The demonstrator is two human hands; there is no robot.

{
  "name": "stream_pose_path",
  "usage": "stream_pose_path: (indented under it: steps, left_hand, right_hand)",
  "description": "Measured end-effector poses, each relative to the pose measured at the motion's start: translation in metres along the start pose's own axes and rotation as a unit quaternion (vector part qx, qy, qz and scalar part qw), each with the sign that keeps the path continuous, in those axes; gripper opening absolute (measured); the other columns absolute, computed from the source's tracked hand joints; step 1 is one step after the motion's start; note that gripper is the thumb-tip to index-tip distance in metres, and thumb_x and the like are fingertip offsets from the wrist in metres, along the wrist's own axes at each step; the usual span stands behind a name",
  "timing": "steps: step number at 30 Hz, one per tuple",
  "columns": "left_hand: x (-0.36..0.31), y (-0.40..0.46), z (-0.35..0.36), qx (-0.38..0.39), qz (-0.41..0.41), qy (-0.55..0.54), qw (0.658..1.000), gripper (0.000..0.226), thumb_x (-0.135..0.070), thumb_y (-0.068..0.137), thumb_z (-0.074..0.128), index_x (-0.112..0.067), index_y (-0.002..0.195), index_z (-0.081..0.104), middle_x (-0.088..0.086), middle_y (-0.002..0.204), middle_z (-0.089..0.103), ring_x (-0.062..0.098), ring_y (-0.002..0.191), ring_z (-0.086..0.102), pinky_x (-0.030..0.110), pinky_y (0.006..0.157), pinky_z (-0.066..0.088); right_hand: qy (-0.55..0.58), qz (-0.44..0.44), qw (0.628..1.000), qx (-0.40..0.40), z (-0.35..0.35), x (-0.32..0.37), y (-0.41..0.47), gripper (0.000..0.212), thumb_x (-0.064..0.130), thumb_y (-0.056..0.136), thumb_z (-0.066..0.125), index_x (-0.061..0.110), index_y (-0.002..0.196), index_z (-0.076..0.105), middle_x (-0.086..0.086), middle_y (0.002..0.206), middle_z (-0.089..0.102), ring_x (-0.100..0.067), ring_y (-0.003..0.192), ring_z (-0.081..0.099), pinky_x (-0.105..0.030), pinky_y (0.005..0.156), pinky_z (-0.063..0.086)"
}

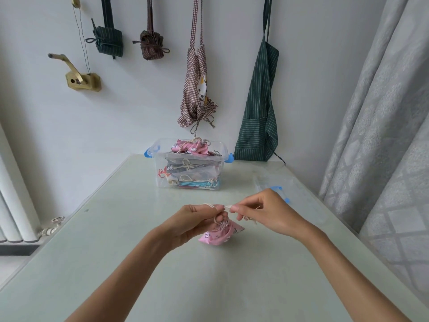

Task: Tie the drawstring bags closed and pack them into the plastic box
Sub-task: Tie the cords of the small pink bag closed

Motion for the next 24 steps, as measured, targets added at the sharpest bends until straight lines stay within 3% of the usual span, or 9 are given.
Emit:
stream_pose_path:
  steps: [3,7,9,10,11,13,15,21,24]
  left_hand:
    - [-0.001,0.0,0.0,-0.042,0.0,-0.034,0.999,0.01,-0.013,0.08,0.069,-0.014,0.081,0.079,0.004,0.085,0.074,0.005,0.075,0.069,0.012,0.064,0.055]
    - [0.002,0.002,-0.002,-0.072,-0.009,-0.005,0.997,0.015,-0.008,0.079,0.07,-0.019,0.076,0.08,0.006,0.093,0.075,0.006,0.079,0.069,0.014,0.073,0.056]
    - [0.003,0.002,-0.003,-0.073,-0.001,0.015,0.997,0.018,-0.006,0.08,0.069,-0.018,0.074,0.08,0.002,0.084,0.076,0.003,0.073,0.069,0.012,0.065,0.054]
    - [0.003,0.002,-0.003,-0.071,0.004,0.029,0.997,0.019,-0.003,0.08,0.068,-0.017,0.073,0.08,0.001,0.081,0.075,0.004,0.072,0.069,0.012,0.064,0.054]
    - [0.003,0.002,-0.003,-0.066,0.01,0.044,0.997,0.02,-0.001,0.08,0.067,-0.016,0.073,0.079,0.0,0.08,0.075,0.005,0.071,0.069,0.013,0.065,0.054]
    - [0.001,0.001,-0.002,-0.054,0.032,0.075,0.995,0.019,0.001,0.079,0.067,-0.013,0.074,0.079,0.003,0.079,0.075,0.009,0.073,0.069,0.016,0.07,0.056]
    - [-0.003,-0.001,0.0,-0.052,0.066,0.109,0.991,0.018,0.003,0.077,0.069,-0.012,0.075,0.078,0.006,0.077,0.074,0.012,0.072,0.068,0.019,0.072,0.056]
    - [-0.013,-0.01,-0.003,-0.154,0.21,0.242,0.935,0.017,-0.001,0.07,0.078,-0.017,0.073,0.075,0.002,0.075,0.076,0.012,0.072,0.072,0.021,0.07,0.057]
    - [-0.01,-0.009,-0.005,-0.212,0.243,0.318,0.892,0.015,-0.007,0.069,0.079,-0.02,0.075,0.075,-0.005,0.075,0.075,0.006,0.07,0.071,0.023,0.071,0.057]
  right_hand:
    - [-0.043,-0.03,0.999,0.014,0.007,0.0,-0.008,0.006,0.032,0.08,0.072,0.029,0.08,0.077,0.012,0.075,0.074,-0.001,0.066,0.062,-0.011,0.061,0.042]
    - [-0.114,-0.028,0.992,0.044,0.015,-0.005,-0.013,0.021,0.05,0.079,0.065,0.033,0.08,0.076,0.005,0.072,0.07,-0.002,0.055,0.049,-0.02,0.055,0.038]
    - [-0.121,-0.01,0.993,0.009,0.011,-0.006,-0.008,0.025,0.048,0.084,0.06,0.027,0.078,0.074,-0.001,0.076,0.07,-0.011,0.064,0.057,-0.032,0.066,0.05]
    - [-0.101,0.002,0.995,-0.01,0.009,-0.007,-0.004,0.016,0.041,0.085,0.062,0.028,0.082,0.071,0.003,0.081,0.07,-0.013,0.073,0.06,-0.035,0.075,0.053]
    - [-0.068,0.014,0.998,-0.005,0.008,-0.008,0.0,0.008,0.034,0.085,0.065,0.03,0.09,0.069,0.006,0.087,0.068,-0.013,0.079,0.061,-0.034,0.08,0.053]
    - [-0.001,0.035,0.998,0.061,0.014,-0.008,0.005,0.019,0.025,0.082,0.07,0.029,0.101,0.068,0.006,0.092,0.065,-0.01,0.079,0.058,-0.024,0.077,0.052]
    - [0.022,0.05,0.994,0.097,0.022,-0.009,0.009,0.019,0.02,0.08,0.073,0.025,0.098,0.07,0.006,0.09,0.066,-0.007,0.075,0.057,-0.02,0.072,0.05]
    - [0.112,0.063,0.992,0.005,0.033,-0.016,0.016,0.006,0.02,0.073,0.078,0.022,0.074,0.073,0.005,0.074,0.067,-0.009,0.063,0.056,-0.019,0.059,0.042]
    - [0.107,0.027,0.993,-0.035,0.044,-0.018,0.014,0.009,0.016,0.073,0.076,0.023,0.069,0.071,0.006,0.069,0.067,-0.009,0.061,0.058,-0.021,0.057,0.047]
Point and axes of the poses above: each hand's wrist, its own y-axis towards the middle knuckle, its own z-axis out of the palm, x = y × z, the point moved 1 cm from there along y, towards the middle knuckle
